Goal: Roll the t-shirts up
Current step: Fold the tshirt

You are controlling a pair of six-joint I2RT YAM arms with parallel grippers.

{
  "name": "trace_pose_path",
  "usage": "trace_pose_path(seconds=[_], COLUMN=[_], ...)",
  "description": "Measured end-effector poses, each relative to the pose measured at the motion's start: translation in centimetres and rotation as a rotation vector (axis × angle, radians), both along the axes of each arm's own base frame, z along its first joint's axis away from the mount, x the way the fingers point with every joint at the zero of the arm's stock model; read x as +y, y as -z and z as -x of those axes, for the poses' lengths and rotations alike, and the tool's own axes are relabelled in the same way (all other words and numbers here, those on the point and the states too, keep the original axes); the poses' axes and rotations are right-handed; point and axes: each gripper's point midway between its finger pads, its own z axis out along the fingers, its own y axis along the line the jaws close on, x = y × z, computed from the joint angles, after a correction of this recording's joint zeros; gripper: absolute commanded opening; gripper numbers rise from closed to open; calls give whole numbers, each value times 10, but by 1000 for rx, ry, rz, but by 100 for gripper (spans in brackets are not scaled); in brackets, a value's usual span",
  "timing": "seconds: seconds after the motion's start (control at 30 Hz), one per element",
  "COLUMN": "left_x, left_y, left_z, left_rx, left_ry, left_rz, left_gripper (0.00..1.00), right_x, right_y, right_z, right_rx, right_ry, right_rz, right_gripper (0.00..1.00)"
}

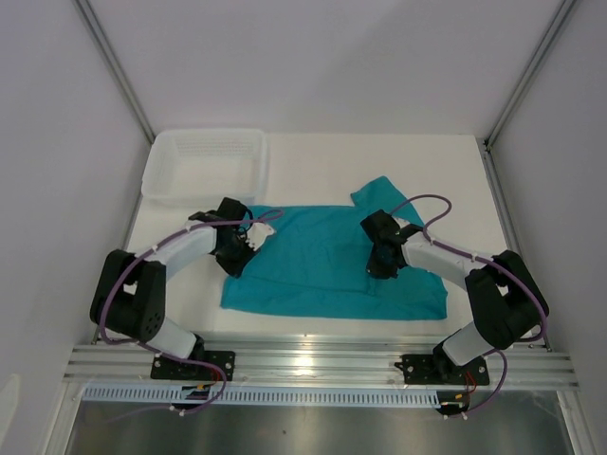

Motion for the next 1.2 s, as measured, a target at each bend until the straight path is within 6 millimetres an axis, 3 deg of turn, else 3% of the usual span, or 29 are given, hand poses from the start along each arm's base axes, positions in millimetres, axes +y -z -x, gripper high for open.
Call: trace_pose_path(seconds=[0.17,0.33,0.4,0.43,0.5,0.53,0.6,0.63,0.8,0.9,0.97,1.07,1.2], left_x=[0,6,7,7,8,9,9,10,10,10,11,11,10], left_y=[-16,-12,-9,-6,-1,1,3,4,4,0,-7,-26,-40], left_z=[-6,-8,-8,-8,-9,-9,-8,-8,-7,-6,-5,-8,-11], left_rx=[-80,-91,-80,-76,-63,-58,-49,-48,-43,-41,-55,-97,-139], left_ry=[-4,-19,-23,-24,-26,-25,-26,-28,-37,-38,-42,-46,-47], left_rz=[17,3,-2,-4,-12,-16,-20,-22,-19,-12,-7,7,22], left_gripper=[1,1,1,3,10,22,32,43,49,54,57,57,56], right_x=[-4,-5,-5,-4,-1,2,5,7,9,4,-11,-53,-129], right_y=[0,-2,-2,-2,-3,-4,-5,-5,-13,-33,-52,-77,-76], right_z=[-4,-7,-8,-9,-11,-13,-15,-16,-17,-23,-29,-38,-23], right_rx=[-8,-18,-21,-25,-34,-39,-47,-48,-58,-101,-143,-217,-232], right_ry=[30,45,48,47,46,42,34,28,11,26,65,189,403], right_rz=[2,0,-4,-9,-22,-33,-51,-59,-80,-109,-132,-155,-125], right_gripper=[0,0,8,19,28,34,39,45,49,51,51,51,52])
